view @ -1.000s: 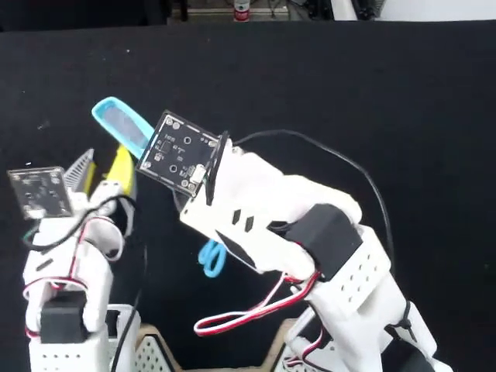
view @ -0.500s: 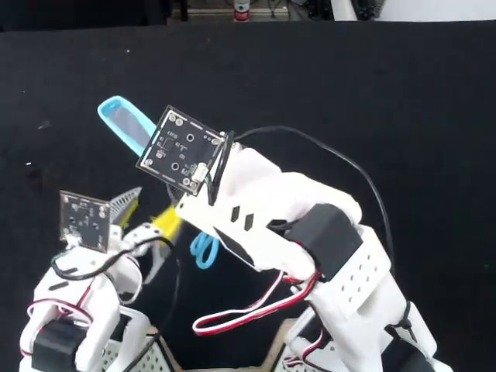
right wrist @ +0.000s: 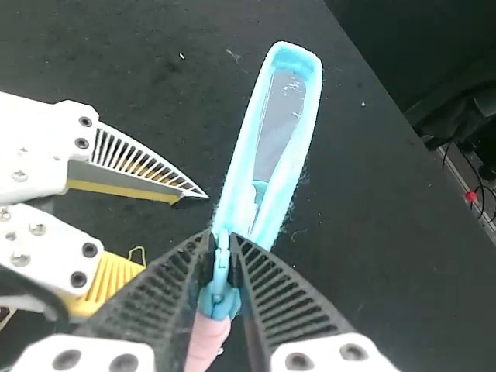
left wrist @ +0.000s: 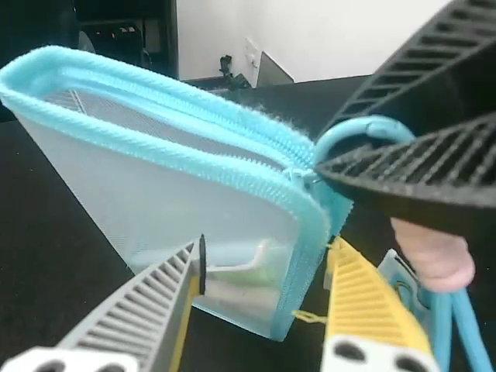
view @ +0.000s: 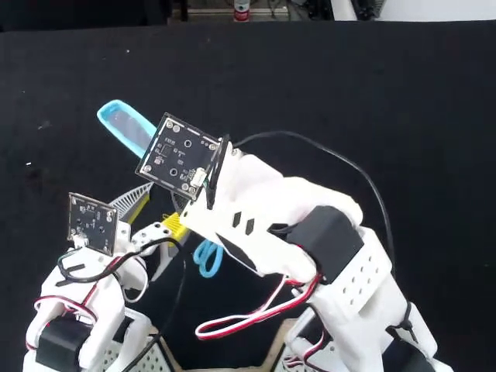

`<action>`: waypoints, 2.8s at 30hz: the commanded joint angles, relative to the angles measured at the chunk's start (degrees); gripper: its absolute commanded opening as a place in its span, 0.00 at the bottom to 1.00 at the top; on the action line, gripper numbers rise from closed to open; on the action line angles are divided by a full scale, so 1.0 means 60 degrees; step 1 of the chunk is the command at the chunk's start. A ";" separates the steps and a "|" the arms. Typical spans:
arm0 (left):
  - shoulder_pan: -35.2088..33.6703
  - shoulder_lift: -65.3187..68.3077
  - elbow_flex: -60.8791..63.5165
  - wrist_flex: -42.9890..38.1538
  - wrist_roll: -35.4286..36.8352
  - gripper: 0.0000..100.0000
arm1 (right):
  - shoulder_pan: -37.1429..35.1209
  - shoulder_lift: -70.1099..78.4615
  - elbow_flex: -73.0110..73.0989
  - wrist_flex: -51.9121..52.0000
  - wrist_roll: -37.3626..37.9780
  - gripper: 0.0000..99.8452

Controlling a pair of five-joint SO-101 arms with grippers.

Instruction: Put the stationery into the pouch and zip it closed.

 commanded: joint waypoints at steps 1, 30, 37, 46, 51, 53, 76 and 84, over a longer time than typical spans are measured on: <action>-0.0813 -0.0029 -0.0051 -0.0132 -0.0044 0.26 | -0.0029 -0.0388 -0.0095 0.0044 0.0059 0.01; -0.1868 -0.0029 -0.1751 0.1451 -0.0762 0.26 | -0.0029 -0.0315 -0.0051 -0.0894 0.0571 0.01; -0.0579 -0.0029 -0.1062 0.0806 0.0234 0.26 | -0.0029 -0.0315 -0.0051 -0.0850 0.0586 0.01; -0.0579 0.0015 0.0447 -0.1451 0.0205 0.26 | -0.0029 -0.0315 -0.0051 -0.0835 0.0601 0.01; -0.1223 -0.0029 0.1355 -0.2007 0.0190 0.26 | -0.0029 -0.0315 -0.0022 -0.0835 0.0630 0.01; -0.1355 -0.0029 0.1707 -0.2256 0.0176 0.26 | -0.0029 -0.0330 0.0183 -0.0894 0.0630 0.01; -0.0711 -0.0044 0.0564 -0.1495 -0.1524 0.03 | 0.0234 -0.0784 0.0139 -0.1011 0.0645 0.01; -0.0623 -0.0044 -0.0564 -0.0103 -0.2300 0.03 | 0.0747 -0.1546 0.0579 -0.1040 0.0645 0.01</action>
